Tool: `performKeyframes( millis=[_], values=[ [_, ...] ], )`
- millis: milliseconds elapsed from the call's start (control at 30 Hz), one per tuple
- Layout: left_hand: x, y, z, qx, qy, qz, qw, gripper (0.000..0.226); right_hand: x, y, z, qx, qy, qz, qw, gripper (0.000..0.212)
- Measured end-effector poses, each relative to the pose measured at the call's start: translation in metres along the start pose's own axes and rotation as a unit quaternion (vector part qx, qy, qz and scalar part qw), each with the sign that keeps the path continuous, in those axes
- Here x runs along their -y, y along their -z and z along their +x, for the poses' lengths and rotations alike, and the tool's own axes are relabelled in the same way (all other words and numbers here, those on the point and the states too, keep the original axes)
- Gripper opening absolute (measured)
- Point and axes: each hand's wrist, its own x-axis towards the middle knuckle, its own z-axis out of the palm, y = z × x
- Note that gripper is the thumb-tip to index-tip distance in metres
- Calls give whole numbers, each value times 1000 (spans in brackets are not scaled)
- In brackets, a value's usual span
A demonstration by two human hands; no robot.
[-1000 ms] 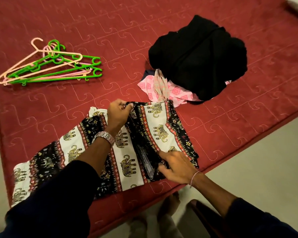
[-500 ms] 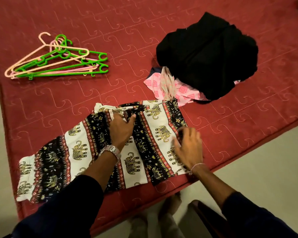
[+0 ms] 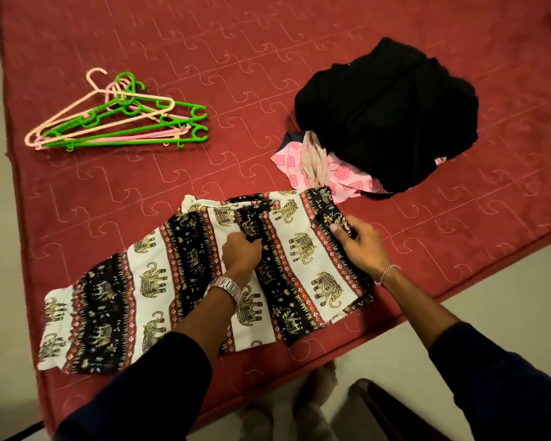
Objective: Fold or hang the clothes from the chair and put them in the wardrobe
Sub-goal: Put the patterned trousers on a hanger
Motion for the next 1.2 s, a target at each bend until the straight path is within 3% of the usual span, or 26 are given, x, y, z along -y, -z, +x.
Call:
performKeyframes(
  millis=[200,300,400,533,633,700,767,833,867,1033,1200],
  values=[
    [-19,-4,-8,69,-51,-175,981,7,-22,16,1,-90,-3,-117,989,21],
    [-18,-13,-11,70,-49,-155,984,14,-37,15,7,-45,-91,-92,991,23],
    [-8,-18,-13,103,26,-189,976,34,-48,14,5,18,-151,0,988,34],
    [-2,-11,-13,160,35,-241,957,14,-64,15,-9,48,-167,2,985,39],
    [-2,-10,-9,149,50,-259,953,20,-75,13,-22,99,-171,-36,980,33],
    [-6,-13,-11,89,20,-174,981,31,-79,11,-29,84,-161,-29,983,25],
    [-16,-17,-18,-31,-90,5,995,39,-79,9,-33,62,-153,-45,985,25],
    [-32,-23,-27,-124,-229,156,953,41,-77,7,-35,60,-142,-84,984,28],
    [-41,-27,-29,-133,-289,189,929,41,-75,6,-36,63,-136,-102,983,30],
    [-90,-62,-29,14,-430,255,866,47,-76,10,-41,42,-117,-115,985,32],
    [-130,-86,-15,74,-406,350,841,44,-83,17,-45,74,-113,-82,987,20]
  ],
)
